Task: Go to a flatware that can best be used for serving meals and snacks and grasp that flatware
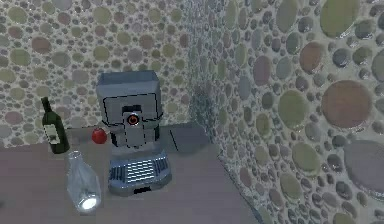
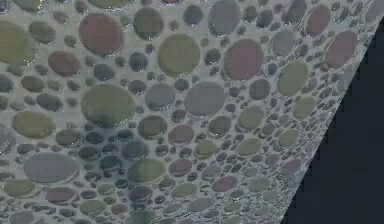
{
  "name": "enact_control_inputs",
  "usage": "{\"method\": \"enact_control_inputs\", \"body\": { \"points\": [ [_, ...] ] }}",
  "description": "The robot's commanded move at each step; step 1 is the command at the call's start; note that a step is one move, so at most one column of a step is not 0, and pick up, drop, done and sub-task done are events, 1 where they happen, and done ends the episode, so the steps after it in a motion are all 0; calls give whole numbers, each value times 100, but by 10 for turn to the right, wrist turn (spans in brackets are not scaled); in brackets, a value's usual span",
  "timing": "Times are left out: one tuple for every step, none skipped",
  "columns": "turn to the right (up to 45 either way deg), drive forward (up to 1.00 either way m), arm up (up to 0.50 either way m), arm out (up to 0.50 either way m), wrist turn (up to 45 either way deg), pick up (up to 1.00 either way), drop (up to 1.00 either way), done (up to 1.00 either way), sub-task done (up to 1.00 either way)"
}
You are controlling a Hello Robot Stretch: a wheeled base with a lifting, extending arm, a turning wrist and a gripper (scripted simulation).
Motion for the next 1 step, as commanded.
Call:
{"method": "enact_control_inputs", "body": {
  "points": [
    [-180,0,0,0,0,0,0,0,0]
  ]
}}
